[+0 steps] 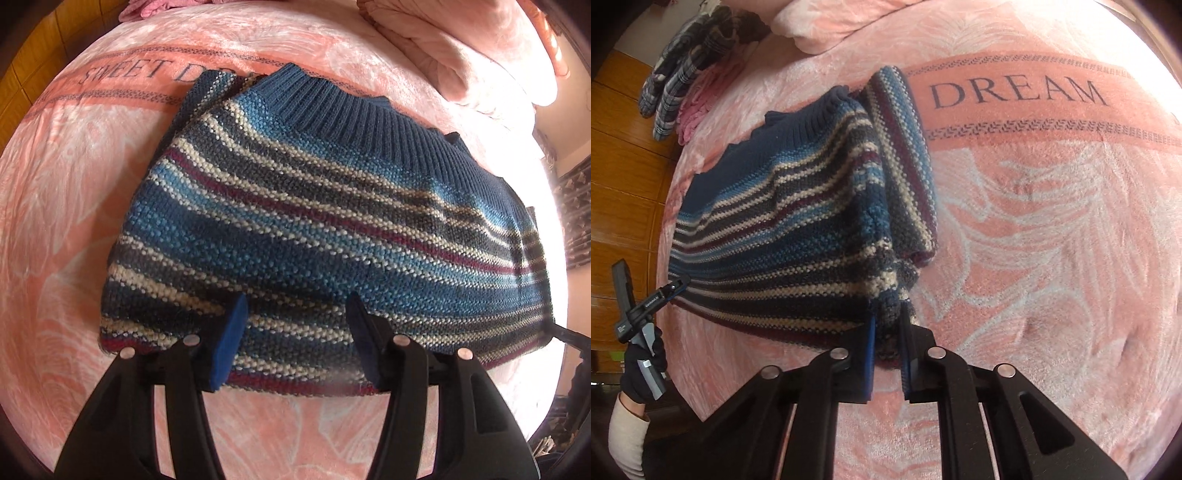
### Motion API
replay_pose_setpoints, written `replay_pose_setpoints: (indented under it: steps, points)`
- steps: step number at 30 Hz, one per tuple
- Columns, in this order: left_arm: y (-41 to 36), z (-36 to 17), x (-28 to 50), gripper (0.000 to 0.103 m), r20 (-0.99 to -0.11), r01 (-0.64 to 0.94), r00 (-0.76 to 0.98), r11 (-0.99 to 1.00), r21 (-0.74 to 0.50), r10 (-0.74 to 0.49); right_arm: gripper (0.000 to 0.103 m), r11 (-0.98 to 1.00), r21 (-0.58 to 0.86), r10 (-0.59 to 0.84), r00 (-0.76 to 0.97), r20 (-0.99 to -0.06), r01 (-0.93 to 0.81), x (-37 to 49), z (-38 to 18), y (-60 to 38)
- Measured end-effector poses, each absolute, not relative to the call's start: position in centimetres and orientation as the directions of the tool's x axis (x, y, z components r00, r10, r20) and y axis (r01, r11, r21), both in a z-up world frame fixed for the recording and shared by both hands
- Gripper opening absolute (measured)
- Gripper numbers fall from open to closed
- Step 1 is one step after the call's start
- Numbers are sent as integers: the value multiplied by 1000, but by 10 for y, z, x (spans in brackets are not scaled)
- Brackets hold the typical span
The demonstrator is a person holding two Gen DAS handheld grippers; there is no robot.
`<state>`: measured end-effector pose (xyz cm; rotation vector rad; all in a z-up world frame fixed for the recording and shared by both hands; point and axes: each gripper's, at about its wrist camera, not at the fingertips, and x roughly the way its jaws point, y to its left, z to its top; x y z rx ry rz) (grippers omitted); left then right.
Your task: Fold small clothes
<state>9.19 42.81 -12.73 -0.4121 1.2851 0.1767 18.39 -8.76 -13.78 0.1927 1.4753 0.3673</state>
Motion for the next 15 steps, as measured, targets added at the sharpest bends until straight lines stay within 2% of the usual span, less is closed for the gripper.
replay_pose_setpoints:
  steps: [5, 8, 10, 11, 13, 15]
  points:
    - [427, -131, 92, 55, -958, -335, 273, 925, -180, -88, 11, 950, 277, 281, 8, -960, -148, 180, -162, -78]
    - [425, -127, 94, 55, -952, -335, 294, 923, -187, -86, 12, 945, 293, 297, 6, -955, -146, 184, -159, -77]
    - [423, -119, 97, 55, -938, -335, 330, 915, -223, -108, 20, 936, 322, 328, 23, -944, -143, 189, -150, -78]
    - [419, -115, 102, 55, -931, -328, 346, 916, -233, -114, 26, 934, 325, 336, 55, -940, -152, 192, -142, -78]
    - [412, -106, 109, 57, -920, -306, 372, 919, -248, -124, 58, 929, 335, 356, 125, -926, -158, 197, -125, -81]
    - [406, -101, 116, 59, -912, -291, 390, 923, -254, -128, 74, 928, 346, 367, 179, -913, -136, 205, -113, -86]
